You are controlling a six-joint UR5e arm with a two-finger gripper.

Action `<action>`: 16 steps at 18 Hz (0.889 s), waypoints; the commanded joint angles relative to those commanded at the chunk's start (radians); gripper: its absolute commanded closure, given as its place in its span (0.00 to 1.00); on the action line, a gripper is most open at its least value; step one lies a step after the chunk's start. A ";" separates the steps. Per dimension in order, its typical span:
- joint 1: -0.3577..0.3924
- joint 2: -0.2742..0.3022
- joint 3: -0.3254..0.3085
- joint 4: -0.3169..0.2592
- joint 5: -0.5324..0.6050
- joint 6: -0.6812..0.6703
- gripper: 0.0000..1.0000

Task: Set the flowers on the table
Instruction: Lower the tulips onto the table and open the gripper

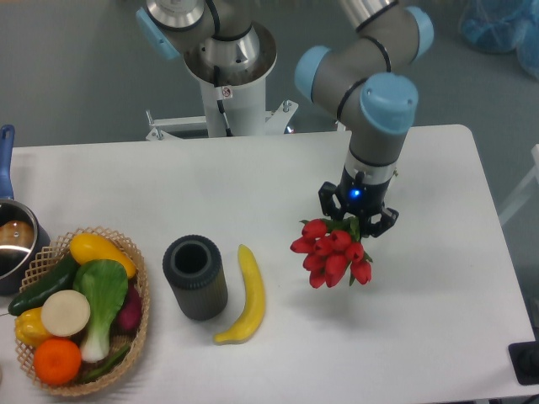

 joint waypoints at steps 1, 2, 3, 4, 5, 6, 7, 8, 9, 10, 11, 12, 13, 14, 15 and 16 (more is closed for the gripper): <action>-0.002 -0.015 0.000 0.002 -0.002 -0.003 0.54; -0.002 -0.029 0.003 0.005 -0.002 -0.006 0.54; -0.002 -0.041 0.008 0.008 -0.003 -0.038 0.54; -0.002 -0.049 0.015 0.008 -0.003 -0.067 0.54; -0.002 -0.060 0.020 0.011 -0.003 -0.089 0.54; -0.005 -0.068 0.028 0.017 -0.003 -0.100 0.54; -0.008 -0.074 0.031 0.023 -0.003 -0.110 0.54; -0.011 -0.074 0.031 0.034 -0.003 -0.124 0.54; -0.012 -0.074 0.031 0.046 -0.003 -0.133 0.54; -0.014 -0.081 0.031 0.052 -0.002 -0.137 0.54; -0.014 -0.086 0.031 0.052 -0.002 -0.138 0.54; -0.014 -0.086 0.031 0.054 -0.002 -0.138 0.54; -0.015 -0.091 0.032 0.054 -0.002 -0.138 0.54; -0.015 -0.098 0.035 0.054 -0.002 -0.137 0.52; -0.015 -0.101 0.040 0.054 -0.002 -0.134 0.47; -0.015 -0.106 0.043 0.054 -0.002 -0.132 0.42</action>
